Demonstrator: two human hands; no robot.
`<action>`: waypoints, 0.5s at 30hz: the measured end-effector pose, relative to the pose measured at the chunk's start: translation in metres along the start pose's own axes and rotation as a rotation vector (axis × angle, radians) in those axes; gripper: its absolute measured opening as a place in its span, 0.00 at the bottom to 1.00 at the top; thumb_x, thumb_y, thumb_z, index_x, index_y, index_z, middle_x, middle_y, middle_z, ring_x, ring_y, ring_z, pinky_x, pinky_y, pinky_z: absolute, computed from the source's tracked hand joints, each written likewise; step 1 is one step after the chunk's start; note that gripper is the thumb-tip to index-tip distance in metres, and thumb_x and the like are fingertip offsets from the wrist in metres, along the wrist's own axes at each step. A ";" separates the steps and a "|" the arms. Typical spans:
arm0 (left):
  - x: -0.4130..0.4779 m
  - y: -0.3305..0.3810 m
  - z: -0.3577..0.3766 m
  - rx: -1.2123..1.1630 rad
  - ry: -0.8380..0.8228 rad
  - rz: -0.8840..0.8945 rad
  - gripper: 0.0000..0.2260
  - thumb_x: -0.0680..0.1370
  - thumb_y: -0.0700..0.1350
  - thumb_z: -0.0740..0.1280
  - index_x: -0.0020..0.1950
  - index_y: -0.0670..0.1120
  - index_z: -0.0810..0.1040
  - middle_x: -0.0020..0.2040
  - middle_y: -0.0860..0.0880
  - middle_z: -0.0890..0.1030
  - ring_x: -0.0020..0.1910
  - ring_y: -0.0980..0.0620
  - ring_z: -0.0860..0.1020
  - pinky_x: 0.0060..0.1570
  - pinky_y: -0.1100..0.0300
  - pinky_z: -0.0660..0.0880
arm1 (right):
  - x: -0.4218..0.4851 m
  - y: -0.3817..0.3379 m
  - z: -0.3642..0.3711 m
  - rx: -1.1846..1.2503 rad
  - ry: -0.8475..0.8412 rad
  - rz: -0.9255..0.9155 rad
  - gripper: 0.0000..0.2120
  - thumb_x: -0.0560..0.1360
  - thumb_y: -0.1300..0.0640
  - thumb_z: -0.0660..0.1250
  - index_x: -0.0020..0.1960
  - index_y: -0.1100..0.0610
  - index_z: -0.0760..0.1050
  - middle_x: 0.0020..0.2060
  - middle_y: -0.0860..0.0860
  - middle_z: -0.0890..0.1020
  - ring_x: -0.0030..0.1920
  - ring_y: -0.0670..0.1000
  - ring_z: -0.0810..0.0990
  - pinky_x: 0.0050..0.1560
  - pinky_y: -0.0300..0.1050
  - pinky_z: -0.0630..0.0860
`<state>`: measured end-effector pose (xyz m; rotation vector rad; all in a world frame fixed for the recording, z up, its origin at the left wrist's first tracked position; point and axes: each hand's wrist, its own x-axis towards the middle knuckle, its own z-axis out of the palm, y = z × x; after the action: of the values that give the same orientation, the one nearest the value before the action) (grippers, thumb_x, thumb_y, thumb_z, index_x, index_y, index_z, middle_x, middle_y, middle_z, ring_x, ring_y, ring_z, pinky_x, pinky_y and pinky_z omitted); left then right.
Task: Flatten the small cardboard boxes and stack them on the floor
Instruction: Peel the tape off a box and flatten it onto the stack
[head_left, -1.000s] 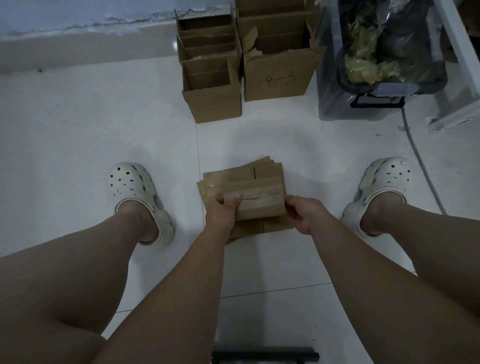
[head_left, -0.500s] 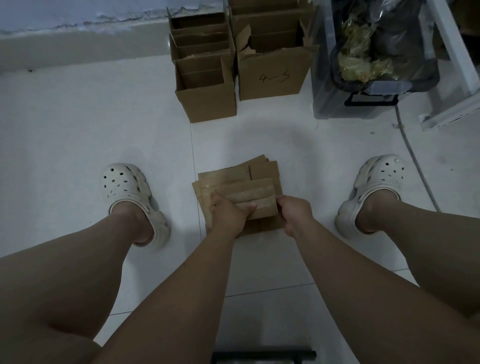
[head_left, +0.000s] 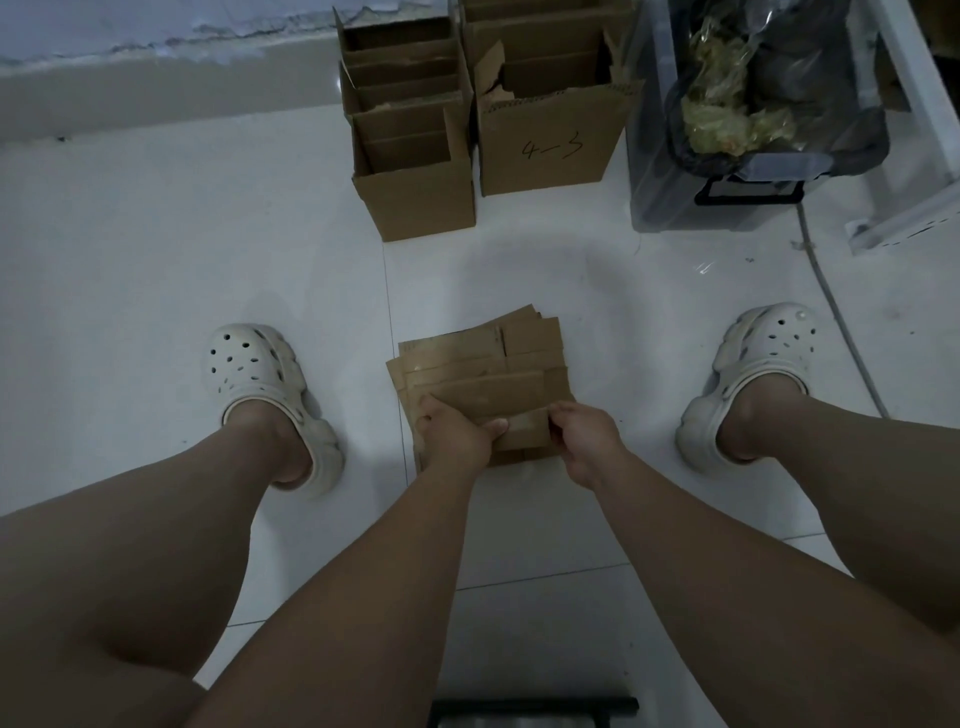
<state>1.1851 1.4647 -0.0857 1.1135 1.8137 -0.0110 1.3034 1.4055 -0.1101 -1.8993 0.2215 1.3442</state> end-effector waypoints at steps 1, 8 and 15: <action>0.001 0.001 -0.001 0.009 -0.001 -0.005 0.41 0.68 0.48 0.77 0.71 0.43 0.56 0.69 0.40 0.65 0.66 0.40 0.68 0.61 0.46 0.70 | 0.002 -0.001 0.001 -0.014 -0.009 0.001 0.11 0.79 0.63 0.62 0.60 0.63 0.77 0.58 0.60 0.79 0.59 0.59 0.78 0.65 0.56 0.73; -0.002 -0.001 0.006 0.032 0.022 -0.003 0.42 0.68 0.50 0.77 0.72 0.43 0.54 0.70 0.40 0.62 0.66 0.40 0.67 0.61 0.46 0.69 | 0.004 0.005 0.005 0.010 0.079 -0.019 0.14 0.78 0.64 0.63 0.62 0.62 0.78 0.60 0.58 0.79 0.60 0.57 0.77 0.66 0.53 0.72; -0.003 -0.001 0.005 0.041 0.005 -0.019 0.43 0.69 0.50 0.76 0.73 0.44 0.52 0.72 0.40 0.59 0.68 0.40 0.66 0.62 0.46 0.68 | 0.005 0.008 -0.003 0.083 0.035 -0.030 0.12 0.78 0.64 0.65 0.60 0.66 0.76 0.53 0.60 0.81 0.53 0.57 0.80 0.63 0.55 0.74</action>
<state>1.1881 1.4603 -0.0865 1.1261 1.8357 -0.0566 1.3039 1.3996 -0.1179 -1.8509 0.2619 1.2636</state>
